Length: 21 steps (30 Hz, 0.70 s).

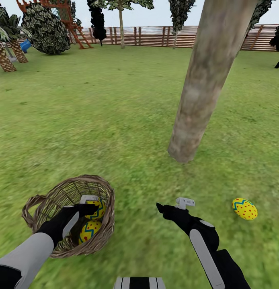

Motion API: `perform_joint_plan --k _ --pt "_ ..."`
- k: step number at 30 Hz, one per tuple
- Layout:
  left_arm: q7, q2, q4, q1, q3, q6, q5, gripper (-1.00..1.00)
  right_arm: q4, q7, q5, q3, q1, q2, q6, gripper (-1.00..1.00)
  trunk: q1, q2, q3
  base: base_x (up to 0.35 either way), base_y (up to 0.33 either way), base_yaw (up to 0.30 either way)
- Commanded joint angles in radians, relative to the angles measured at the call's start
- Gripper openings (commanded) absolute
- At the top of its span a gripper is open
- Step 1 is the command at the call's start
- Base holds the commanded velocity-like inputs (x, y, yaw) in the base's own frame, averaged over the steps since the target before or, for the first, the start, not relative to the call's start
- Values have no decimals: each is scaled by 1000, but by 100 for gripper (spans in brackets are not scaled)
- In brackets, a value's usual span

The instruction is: Take the three Easter eggs out of the wicker basket on the lawn in the garden, then place them on the lawn next to a single tree (choose any tree) so that all three eggs are next to the same tree and none are left in the basket.

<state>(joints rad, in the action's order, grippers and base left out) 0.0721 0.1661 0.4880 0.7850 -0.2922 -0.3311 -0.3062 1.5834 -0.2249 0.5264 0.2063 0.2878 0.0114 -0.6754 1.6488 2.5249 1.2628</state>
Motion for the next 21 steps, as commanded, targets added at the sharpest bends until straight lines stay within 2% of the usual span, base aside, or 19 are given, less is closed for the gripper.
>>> perform_joint_plan --k 1,4,9,13,18,21 --pt "0 1 1 0 -5 -5 -5 -100 1 -10 10 1 1 0 -3 100 -1 0 -3 0 0 0" --pt "0 1 1 0 -5 -13 -4 -100 1 -10 10 1 1 1 -3 100 -2 -1 -15 0 0 0" --pt "0 1 1 0 -5 -19 -4 -100 1 -10 10 1 1 1 -3 100 -2 -1 -15 0 0 0" --pt "0 2 1 0 -5 -24 -4 -100 1 -10 10 1 1 2 -3 100 -4 -2 -30 0 0 0" --pt "0 2 1 0 -6 -29 -3 -100 1 -10 10 1 1 3 -3 100 -4 -2 -30 0 0 0" --pt "-1 3 1 1 -7 -59 -4 -100 1 -10 10 1 1 4 -3 100 -4 -2 -30 0 0 0"
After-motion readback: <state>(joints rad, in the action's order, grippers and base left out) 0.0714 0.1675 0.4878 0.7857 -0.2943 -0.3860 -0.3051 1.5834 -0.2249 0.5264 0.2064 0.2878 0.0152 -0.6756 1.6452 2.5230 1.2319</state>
